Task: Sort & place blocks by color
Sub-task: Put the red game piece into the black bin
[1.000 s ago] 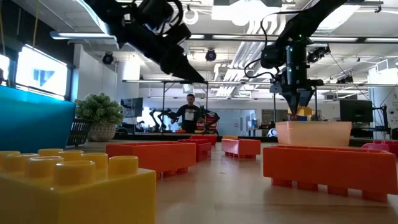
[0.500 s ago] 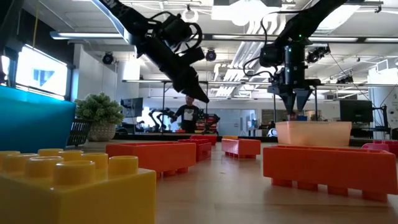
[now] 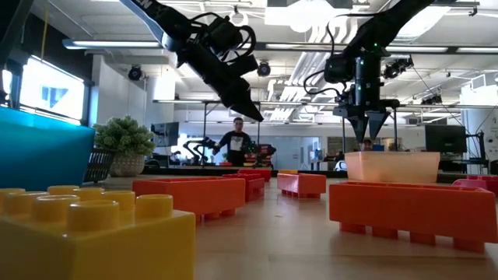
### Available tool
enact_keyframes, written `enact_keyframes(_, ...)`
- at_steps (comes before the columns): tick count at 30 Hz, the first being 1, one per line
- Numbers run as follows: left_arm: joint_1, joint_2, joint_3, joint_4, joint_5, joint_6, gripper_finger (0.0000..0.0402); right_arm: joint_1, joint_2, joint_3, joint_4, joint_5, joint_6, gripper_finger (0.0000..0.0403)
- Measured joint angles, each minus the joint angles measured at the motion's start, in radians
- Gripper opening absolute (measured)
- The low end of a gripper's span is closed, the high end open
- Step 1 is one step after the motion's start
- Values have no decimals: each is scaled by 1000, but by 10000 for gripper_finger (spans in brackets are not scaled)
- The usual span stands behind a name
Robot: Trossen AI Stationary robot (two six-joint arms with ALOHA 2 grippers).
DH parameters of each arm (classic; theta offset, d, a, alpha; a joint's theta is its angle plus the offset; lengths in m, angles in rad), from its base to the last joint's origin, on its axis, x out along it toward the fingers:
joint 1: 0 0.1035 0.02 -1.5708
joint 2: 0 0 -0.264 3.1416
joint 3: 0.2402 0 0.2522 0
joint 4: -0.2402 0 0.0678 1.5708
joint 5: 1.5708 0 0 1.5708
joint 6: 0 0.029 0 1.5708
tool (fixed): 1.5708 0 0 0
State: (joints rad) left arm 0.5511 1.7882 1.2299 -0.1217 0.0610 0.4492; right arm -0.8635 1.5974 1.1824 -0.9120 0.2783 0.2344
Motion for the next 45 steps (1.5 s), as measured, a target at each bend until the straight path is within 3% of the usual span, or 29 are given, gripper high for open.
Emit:
enact_keyframes(13, 26, 4, 26, -94, 26, -18, 213, 0, 0, 0, 28, -1, -9, 201)
enact_keyframes(32, 46, 181, 25, -99, 81, -45, 213, 0, 0, 0, 35, -1, -45, 201)
enact_keyframes(45, 45, 233, 25, -97, 59, -27, 213, 0, 0, 0, 34, -1, -57, 201)
